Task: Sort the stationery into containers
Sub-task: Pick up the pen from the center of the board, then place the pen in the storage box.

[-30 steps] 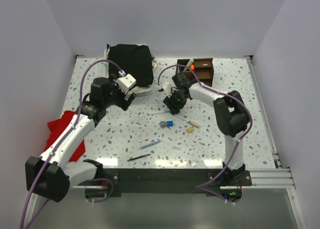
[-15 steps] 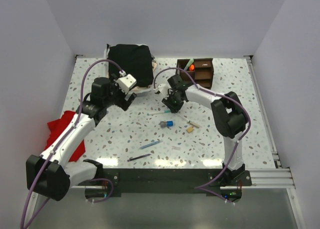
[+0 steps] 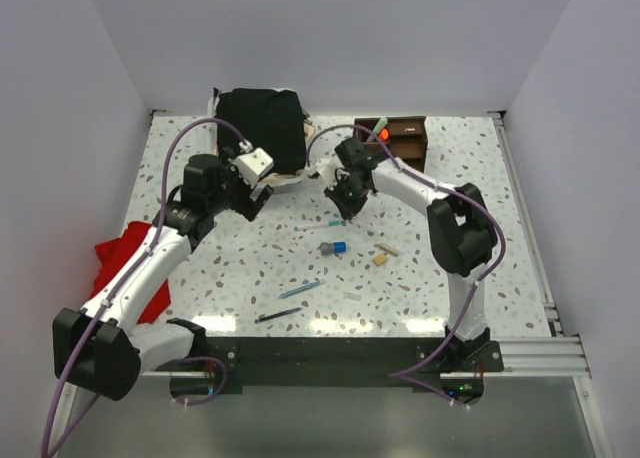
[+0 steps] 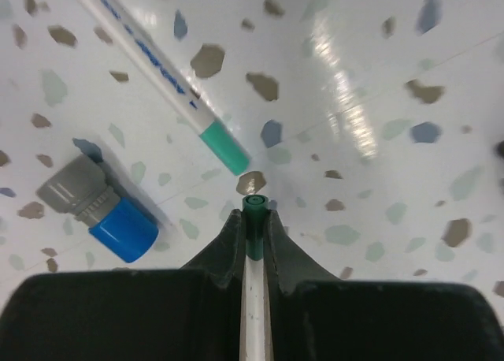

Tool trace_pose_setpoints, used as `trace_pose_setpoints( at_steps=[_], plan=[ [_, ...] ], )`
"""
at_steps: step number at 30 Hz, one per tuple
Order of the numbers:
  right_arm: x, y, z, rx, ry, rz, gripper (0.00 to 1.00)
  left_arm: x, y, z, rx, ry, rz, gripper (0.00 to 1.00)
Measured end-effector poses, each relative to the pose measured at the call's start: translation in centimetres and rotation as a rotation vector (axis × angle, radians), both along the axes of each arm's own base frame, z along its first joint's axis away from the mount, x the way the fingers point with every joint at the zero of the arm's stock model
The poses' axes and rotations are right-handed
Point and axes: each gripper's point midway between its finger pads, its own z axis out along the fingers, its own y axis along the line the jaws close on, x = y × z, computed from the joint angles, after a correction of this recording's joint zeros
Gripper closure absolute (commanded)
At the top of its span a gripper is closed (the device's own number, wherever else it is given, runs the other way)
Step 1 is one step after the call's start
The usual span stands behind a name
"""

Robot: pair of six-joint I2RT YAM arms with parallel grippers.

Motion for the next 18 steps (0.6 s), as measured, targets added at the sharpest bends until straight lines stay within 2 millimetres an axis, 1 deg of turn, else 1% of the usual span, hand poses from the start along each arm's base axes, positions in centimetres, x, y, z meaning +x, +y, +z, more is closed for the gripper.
trace_pose_setpoints(
  at_steps=[1, 3, 4, 5, 6, 8, 10, 11, 12, 14, 16, 18],
  plan=[
    [1.0, 0.3, 1.7, 0.050, -0.006, -0.015, 1.00, 0.1, 0.0, 0.0, 0.004, -0.002, -0.003, 0.05],
    [3.7, 0.7, 5.5, 0.163, -0.048, -0.054, 1.00, 0.2, -0.1, -0.1, 0.010, -0.007, -0.011, 0.05],
    [5.5, 0.5, 7.8, 0.232, -0.085, -0.081, 1.00, 0.3, -0.1, -0.1, 0.013, -0.008, -0.015, 0.05],
    [7.3, -0.2, 10.5, 0.301, -0.138, -0.113, 1.00, 0.3, -0.2, -0.2, 0.015, -0.007, -0.019, 0.05],
    [8.2, -0.9, 12.3, 0.341, -0.176, -0.138, 1.00, 0.4, -0.2, -0.3, 0.018, -0.005, -0.023, 0.05],
    [9.9, -3.1, 16.5, 0.427, -0.284, -0.197, 1.00, 0.5, -0.3, -0.4, 0.027, -0.004, -0.034, 0.05],
    [10.6, -4.5, 20.3, 0.502, -0.402, -0.231, 1.00, 0.7, -0.4, -0.5, 0.034, -0.001, -0.040, 0.05],
    [10.6, -4.7, 21.9, 0.535, -0.459, -0.232, 1.00, 0.9, -0.5, -0.6, 0.034, 0.002, -0.042, 0.05],
    [10.4, -4.6, 23.2, 0.562, -0.500, -0.229, 1.00, 1.0, -0.5, -0.7, 0.037, 0.007, -0.045, 0.05],
    [10.4, -3.6, 26.0, 0.640, -0.604, -0.208, 1.00, 1.3, -0.7, -0.8, 0.043, 0.014, -0.051, 0.05],
    [10.6, -2.8, 27.1, 0.685, -0.648, -0.199, 1.00, 1.6, -0.8, -1.0, 0.051, 0.025, -0.059, 0.06],
    [11.5, -2.2, 27.7, 0.733, -0.708, -0.216, 1.00, 2.0, -1.0, -1.1, 0.053, 0.034, -0.063, 0.06]
  ],
)
